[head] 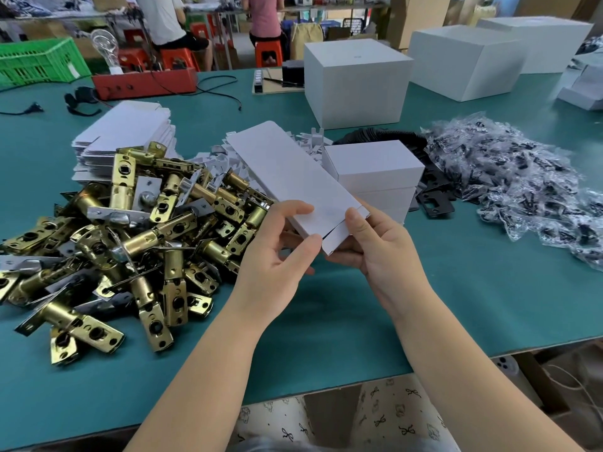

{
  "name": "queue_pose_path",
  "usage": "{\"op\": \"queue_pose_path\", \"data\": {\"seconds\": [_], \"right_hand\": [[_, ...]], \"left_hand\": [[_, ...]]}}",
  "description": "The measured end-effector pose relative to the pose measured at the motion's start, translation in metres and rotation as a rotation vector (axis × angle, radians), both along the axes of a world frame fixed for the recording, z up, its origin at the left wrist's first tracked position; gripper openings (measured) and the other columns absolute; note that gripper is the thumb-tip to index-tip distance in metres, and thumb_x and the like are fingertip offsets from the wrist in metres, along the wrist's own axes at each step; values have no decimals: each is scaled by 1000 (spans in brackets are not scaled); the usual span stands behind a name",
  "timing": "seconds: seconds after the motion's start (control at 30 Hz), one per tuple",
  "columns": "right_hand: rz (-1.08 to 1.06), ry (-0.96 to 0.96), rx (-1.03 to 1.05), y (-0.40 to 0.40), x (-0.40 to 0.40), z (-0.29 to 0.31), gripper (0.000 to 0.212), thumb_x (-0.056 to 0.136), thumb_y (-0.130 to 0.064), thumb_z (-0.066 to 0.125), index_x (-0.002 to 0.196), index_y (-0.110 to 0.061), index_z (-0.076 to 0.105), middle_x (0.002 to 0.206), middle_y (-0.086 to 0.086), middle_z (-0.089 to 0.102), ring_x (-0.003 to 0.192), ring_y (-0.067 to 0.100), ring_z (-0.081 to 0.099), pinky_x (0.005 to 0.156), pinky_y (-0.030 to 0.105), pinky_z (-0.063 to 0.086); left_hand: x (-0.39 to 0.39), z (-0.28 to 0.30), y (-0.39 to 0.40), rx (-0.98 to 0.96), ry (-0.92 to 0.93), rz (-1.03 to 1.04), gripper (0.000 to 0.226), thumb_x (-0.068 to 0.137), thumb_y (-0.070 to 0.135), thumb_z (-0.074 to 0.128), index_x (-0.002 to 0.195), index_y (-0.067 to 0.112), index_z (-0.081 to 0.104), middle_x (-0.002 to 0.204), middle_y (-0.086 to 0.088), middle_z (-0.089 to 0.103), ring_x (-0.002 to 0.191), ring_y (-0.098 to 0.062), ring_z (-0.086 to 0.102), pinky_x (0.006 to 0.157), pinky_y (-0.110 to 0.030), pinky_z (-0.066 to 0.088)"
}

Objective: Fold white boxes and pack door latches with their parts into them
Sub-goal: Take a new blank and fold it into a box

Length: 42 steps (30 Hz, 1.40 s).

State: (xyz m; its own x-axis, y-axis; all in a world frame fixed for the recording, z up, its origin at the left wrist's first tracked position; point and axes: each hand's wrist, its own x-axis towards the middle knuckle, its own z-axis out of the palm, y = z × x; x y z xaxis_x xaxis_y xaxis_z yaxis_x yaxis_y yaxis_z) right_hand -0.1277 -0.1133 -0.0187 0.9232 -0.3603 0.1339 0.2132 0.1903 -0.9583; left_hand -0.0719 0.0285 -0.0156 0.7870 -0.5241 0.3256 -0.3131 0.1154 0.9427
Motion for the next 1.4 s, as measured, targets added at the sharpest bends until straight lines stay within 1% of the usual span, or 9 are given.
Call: {"op": "queue_pose_path", "data": {"seconds": [0.13, 0.23, 0.37, 0.53, 0.67, 0.93, 1.17, 1.3, 1.4], "right_hand": [[-14, 11, -2, 0, 1, -1, 28, 89, -36, 56, 113, -29, 66, 96, 2, 74, 83, 17, 70, 68, 28, 57], [-22, 19, 17, 1, 2, -1, 25, 89, -35, 55, 110, -29, 68, 90, 3, 74, 78, 18, 71, 62, 25, 56], [11, -1, 5, 1, 2, -1, 26, 88, -33, 58, 112, -30, 66, 96, 1, 74, 85, 18, 71, 62, 26, 56], [128, -40, -21, 3, -1, -2, 48, 79, -19, 71, 121, -34, 51, 103, 0, 72, 93, 22, 70, 67, 29, 57], [169, -54, 16, 1, -1, -2, 46, 82, -13, 62, 123, -31, 49, 97, 0, 73, 89, 18, 70, 66, 28, 57], [135, -34, 81, -1, 1, -3, 55, 76, -25, 69, 128, -23, 50, 108, 6, 71, 93, 24, 70, 70, 32, 57], [154, -50, 46, 2, 0, -2, 46, 81, -35, 69, 123, -29, 51, 101, 10, 73, 86, 28, 72, 70, 31, 58], [143, -52, 34, 1, -1, 0, 42, 86, -32, 67, 123, -27, 50, 95, 9, 74, 82, 27, 72, 68, 31, 57], [105, -19, -27, 1, -1, 2, 47, 84, -37, 64, 125, -20, 47, 86, 5, 73, 72, 23, 72, 62, 32, 58]], "left_hand": [[-1, 1, 2, 68, -67, 0, 26, 75, 40, 60, 99, 49, 55, 87, 19, 62, 83, -5, 62, 64, -32, 58], [-3, -1, 2, 199, -240, 76, 46, 70, 39, 77, 104, 50, 49, 97, 4, 60, 92, -16, 62, 67, -31, 57], [-5, -1, -2, 230, -346, 235, 48, 72, 32, 80, 101, 48, 45, 93, 5, 62, 86, -14, 62, 68, -35, 55], [-5, -2, -2, 181, -266, 245, 42, 73, 32, 75, 101, 47, 47, 102, -1, 64, 86, -9, 65, 66, -19, 54], [-5, -5, -2, 181, -265, 235, 50, 78, 27, 80, 108, 48, 45, 105, -1, 65, 94, -14, 66, 74, -29, 58], [-8, -3, -1, 197, -327, 210, 69, 78, 56, 62, 140, 51, 31, 123, 15, 61, 113, -3, 59, 91, -21, 51], [-6, -6, -1, 127, -246, 291, 54, 72, 61, 64, 123, 53, 49, 102, 30, 66, 92, -1, 67, 81, -27, 58], [-5, -7, 0, 74, -221, 258, 52, 73, 55, 69, 122, 52, 51, 104, 11, 72, 99, -10, 69, 83, -36, 59], [-5, -8, -1, 43, -172, 252, 47, 73, 54, 68, 117, 52, 54, 100, 10, 73, 92, -12, 71, 82, -37, 59]]}}
